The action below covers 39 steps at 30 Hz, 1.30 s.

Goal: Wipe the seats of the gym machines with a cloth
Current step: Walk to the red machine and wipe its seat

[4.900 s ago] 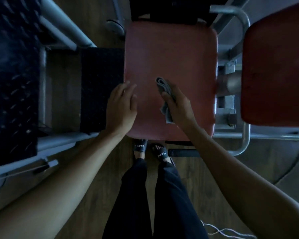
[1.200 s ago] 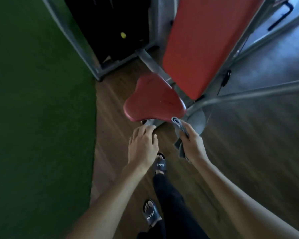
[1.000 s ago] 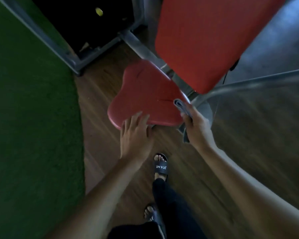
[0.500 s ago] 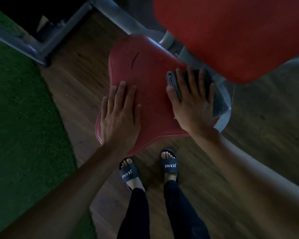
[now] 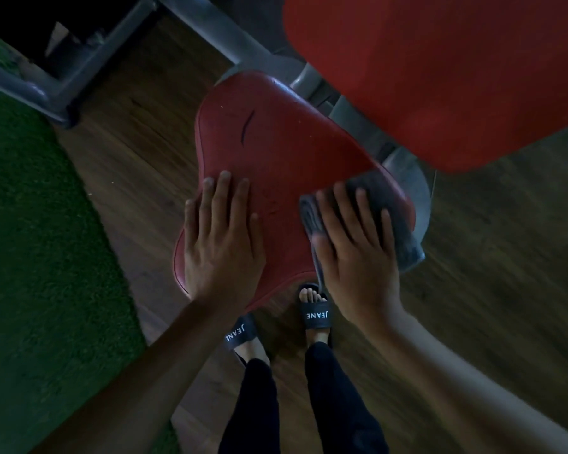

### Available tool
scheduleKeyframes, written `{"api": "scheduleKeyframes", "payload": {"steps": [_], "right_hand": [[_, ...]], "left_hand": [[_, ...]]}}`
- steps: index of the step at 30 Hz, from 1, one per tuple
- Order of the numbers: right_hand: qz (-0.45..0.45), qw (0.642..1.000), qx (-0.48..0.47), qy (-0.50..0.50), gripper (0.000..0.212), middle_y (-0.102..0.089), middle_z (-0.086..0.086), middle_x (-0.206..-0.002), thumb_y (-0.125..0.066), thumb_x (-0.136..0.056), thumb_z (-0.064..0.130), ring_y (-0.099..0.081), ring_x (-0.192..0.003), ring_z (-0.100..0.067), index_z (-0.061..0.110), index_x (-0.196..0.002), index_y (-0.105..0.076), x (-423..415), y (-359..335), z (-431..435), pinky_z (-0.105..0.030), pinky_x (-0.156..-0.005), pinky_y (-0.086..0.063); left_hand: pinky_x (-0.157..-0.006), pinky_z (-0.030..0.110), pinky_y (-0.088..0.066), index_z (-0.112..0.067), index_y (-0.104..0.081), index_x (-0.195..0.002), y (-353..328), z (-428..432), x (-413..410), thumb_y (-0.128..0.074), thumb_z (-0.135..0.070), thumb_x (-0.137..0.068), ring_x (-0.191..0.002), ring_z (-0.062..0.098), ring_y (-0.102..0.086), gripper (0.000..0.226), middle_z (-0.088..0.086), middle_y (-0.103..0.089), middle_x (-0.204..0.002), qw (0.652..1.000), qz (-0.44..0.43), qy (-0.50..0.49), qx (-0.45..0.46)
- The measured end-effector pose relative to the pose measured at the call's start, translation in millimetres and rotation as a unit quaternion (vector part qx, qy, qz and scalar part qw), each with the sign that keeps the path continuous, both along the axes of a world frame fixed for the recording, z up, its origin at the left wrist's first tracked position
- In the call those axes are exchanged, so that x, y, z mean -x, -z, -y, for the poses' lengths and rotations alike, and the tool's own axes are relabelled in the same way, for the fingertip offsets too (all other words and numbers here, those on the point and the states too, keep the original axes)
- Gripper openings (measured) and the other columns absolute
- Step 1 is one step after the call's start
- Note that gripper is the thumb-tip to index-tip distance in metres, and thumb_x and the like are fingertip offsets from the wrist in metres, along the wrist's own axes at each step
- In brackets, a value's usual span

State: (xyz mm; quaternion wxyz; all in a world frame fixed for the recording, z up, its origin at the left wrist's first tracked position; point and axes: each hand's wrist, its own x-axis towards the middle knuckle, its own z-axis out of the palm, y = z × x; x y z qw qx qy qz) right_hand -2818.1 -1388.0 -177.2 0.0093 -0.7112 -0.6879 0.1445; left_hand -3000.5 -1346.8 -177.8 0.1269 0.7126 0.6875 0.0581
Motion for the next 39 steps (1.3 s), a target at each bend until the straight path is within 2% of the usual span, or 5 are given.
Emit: {"api": "scheduleKeyframes", "payload": {"steps": [6, 12, 16, 20, 39], "right_hand": [[0.059, 0.992, -0.008, 0.113, 0.054, -0.022, 0.000, -0.164, -0.020, -0.106, 0.046, -0.014, -0.152, -0.023, 0.027, -0.156, -0.026, -16.3, 9.5, -37.6, -0.052, -0.121, -0.017], [0.007, 0.999, 0.028, -0.032, 0.054, -0.013, 0.003, -0.166, -0.018, -0.104, 0.047, -0.006, -0.154, -0.019, 0.030, -0.156, -0.022, -33.9, -0.6, 17.8, -0.053, -0.122, -0.013], [0.043, 0.993, -0.005, 0.106, 0.054, -0.020, -0.001, -0.164, -0.023, -0.105, 0.046, -0.014, -0.152, -0.024, 0.028, -0.156, -0.026, -2.6, 8.5, -38.6, -0.051, -0.121, -0.013], [0.016, 0.999, 0.035, -0.036, 0.054, -0.013, 0.004, -0.166, -0.022, -0.104, 0.046, -0.006, -0.154, -0.019, 0.031, -0.156, -0.020, -22.0, -3.2, 13.8, -0.050, -0.123, -0.010], [-0.002, 0.997, 0.019, -0.076, 0.060, -0.017, 0.003, -0.165, -0.017, -0.102, 0.056, -0.009, -0.153, -0.022, 0.029, -0.156, -0.022, -16.6, -0.4, 5.6, -0.053, -0.122, -0.009]], "left_hand": [[-0.121, 0.046, -0.019, -0.016, -0.036, -0.149, 1.5, 1.1, -1.0, -0.036, -0.031, -0.104, -0.149, 0.026, -0.023, 0.048, 0.008, -0.032, -0.158, 1.000, -0.009, 0.000, -0.011], [-0.121, 0.048, -0.021, -0.017, -0.036, -0.149, 2.2, 1.1, -0.2, -0.036, -0.031, -0.104, -0.149, 0.026, -0.023, 0.047, 0.008, -0.031, -0.158, 1.000, -0.008, -0.001, -0.011], [-0.120, 0.048, -0.022, -0.016, -0.037, -0.149, 4.2, 1.8, -1.9, -0.034, -0.031, -0.104, -0.148, 0.027, -0.025, 0.047, 0.009, -0.033, -0.158, 1.000, -0.018, -0.004, -0.022], [-0.120, 0.049, -0.022, -0.016, -0.037, -0.149, 3.5, 1.8, -2.2, -0.034, -0.031, -0.105, -0.148, 0.027, -0.024, 0.047, 0.009, -0.033, -0.158, 1.000, -0.006, -0.003, -0.023], [-0.120, 0.048, -0.021, -0.017, -0.036, -0.149, 3.4, 1.6, -3.6, -0.032, -0.031, -0.104, -0.148, 0.027, -0.025, 0.047, 0.008, -0.032, -0.158, 1.000, -0.016, -0.003, -0.026]]}}
